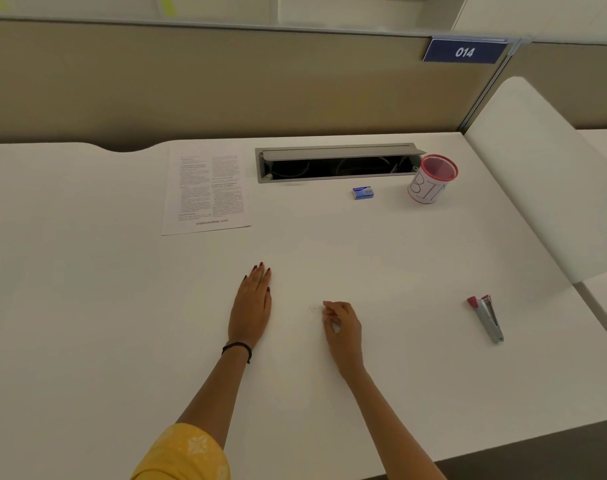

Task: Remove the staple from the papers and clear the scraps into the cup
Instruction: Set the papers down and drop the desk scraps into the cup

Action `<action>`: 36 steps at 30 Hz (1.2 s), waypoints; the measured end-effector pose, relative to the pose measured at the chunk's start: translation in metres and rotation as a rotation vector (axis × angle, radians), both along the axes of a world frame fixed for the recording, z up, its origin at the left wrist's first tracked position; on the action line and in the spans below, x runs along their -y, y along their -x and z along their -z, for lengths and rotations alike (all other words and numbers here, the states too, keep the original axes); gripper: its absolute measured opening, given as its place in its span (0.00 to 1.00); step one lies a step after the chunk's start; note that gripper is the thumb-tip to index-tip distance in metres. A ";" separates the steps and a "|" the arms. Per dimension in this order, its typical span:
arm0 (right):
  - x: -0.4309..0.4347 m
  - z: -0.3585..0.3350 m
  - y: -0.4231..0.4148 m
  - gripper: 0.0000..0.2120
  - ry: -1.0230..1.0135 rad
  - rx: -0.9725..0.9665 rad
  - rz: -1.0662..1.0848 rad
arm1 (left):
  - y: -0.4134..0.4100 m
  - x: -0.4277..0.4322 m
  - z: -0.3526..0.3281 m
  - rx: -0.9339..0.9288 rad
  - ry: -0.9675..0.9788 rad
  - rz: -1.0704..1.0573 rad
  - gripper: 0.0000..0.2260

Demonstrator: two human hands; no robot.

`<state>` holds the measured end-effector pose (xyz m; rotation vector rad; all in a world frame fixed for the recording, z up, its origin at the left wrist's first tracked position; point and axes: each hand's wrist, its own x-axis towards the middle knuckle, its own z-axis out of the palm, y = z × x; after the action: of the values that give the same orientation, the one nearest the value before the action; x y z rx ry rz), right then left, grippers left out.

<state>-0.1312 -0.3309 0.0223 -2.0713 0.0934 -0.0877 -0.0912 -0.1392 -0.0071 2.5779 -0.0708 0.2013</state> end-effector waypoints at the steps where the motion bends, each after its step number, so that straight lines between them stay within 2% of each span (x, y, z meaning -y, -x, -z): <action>1: -0.003 0.000 -0.002 0.12 -0.007 -0.009 -0.030 | 0.000 0.000 0.000 0.000 0.001 -0.001 0.21; 3: -0.006 0.000 -0.006 0.12 -0.045 -0.016 -0.066 | 0.000 0.000 0.000 -0.003 -0.001 -0.003 0.21; 7: 0.002 -0.001 -0.011 0.11 -0.121 -0.002 0.035 | 0.000 0.001 -0.001 -0.010 -0.003 -0.005 0.21; 9: 0.008 0.000 -0.013 0.11 -0.081 -0.007 0.020 | 0.000 0.001 -0.002 -0.012 -0.006 -0.005 0.21; 16: 0.008 0.000 -0.027 0.08 0.133 -0.080 -0.257 | 0.000 0.000 -0.001 -0.020 -0.022 -0.009 0.21; 30: 0.006 -0.005 -0.038 0.01 0.233 -0.102 -0.327 | 0.000 0.001 -0.003 -0.032 -0.042 -0.008 0.24; 36: 0.005 -0.009 -0.043 0.04 0.346 -0.110 -0.375 | 0.000 0.002 -0.005 -0.029 -0.037 -0.014 0.24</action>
<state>-0.0885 -0.3356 0.0309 -2.4015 -0.2605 0.2568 -0.0912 -0.1408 -0.0024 2.6185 -0.0459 0.1691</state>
